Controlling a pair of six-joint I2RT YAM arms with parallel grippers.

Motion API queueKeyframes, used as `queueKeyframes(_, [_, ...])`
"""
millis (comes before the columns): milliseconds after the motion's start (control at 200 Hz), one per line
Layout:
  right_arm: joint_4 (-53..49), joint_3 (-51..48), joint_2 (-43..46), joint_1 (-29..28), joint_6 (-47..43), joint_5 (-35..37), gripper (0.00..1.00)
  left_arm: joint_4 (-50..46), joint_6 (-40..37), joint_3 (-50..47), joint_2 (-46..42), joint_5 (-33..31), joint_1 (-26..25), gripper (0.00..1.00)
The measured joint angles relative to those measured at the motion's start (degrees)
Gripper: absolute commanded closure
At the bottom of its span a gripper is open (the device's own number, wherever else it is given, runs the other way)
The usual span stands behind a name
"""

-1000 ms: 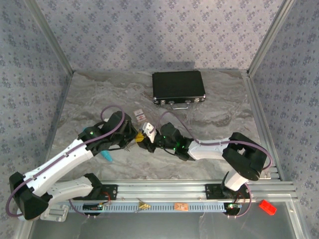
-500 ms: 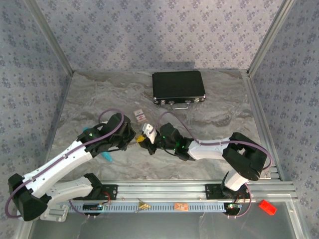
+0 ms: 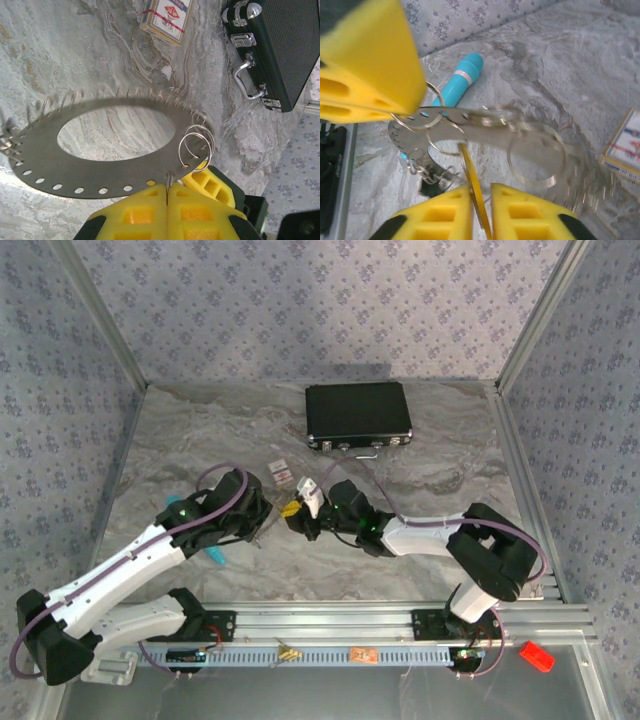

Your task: Put the keys on the keyring

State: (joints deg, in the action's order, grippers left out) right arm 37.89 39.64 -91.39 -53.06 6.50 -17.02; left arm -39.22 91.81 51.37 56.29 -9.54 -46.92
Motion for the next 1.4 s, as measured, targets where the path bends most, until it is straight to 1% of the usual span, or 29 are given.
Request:
queueKeyframes(65, [-0.81,-0.63,0.00,0.33,0.22,-0.35,0.65,0.00,0.28,0.00,0.00,-0.26,0.02,1.00])
queueKeyframes(130, [-1.77,-1.16,0.11,0.26,-0.20,-0.46,0.64,0.00,0.48,0.00,0.00,-0.37,0.02,1.00])
queueKeyframes(275, [-2.47,-3.78,3.17,-1.92,-5.16,1.03,0.64,0.00,1.09,0.00,0.00,-0.37,0.02,1.00])
queueKeyframes(385, [-0.50,-6.51,6.45,-3.78,-10.71,3.45,0.65,0.00,1.57,-0.02,0.00,-0.37,0.02,1.00])
queueKeyframes(545, [3.74,-6.60,7.10,-4.85,-17.77,6.34,0.65,-0.04,2.54,-0.11,0.00,-0.35,0.02,1.00])
queueKeyframes(665, [5.29,-5.57,7.02,-4.90,-20.74,6.84,0.64,-0.04,3.15,-0.11,0.00,-0.35,0.02,1.00])
queueKeyframes(820, [7.28,-2.38,5.33,-5.62,-22.16,7.21,0.64,0.02,4.17,-0.59,0.00,-0.20,0.02,1.00])
queueKeyframes(990, [8.33,-1.16,3.30,-6.23,-22.47,7.50,0.65,0.00,4.55,-1.14,-0.02,-0.15,0.02,1.00])
queueKeyframes(1209, [8.70,-0.68,0.61,-6.36,-22.73,8.28,0.68,0.00,4.92,-1.18,-0.07,-0.15,0.02,1.00])
queueKeyframes(1404, [9.01,0.42,-0.94,-6.62,-23.56,8.76,0.74,0.00,4.94,-1.18,-0.07,-0.15,0.02,1.00])
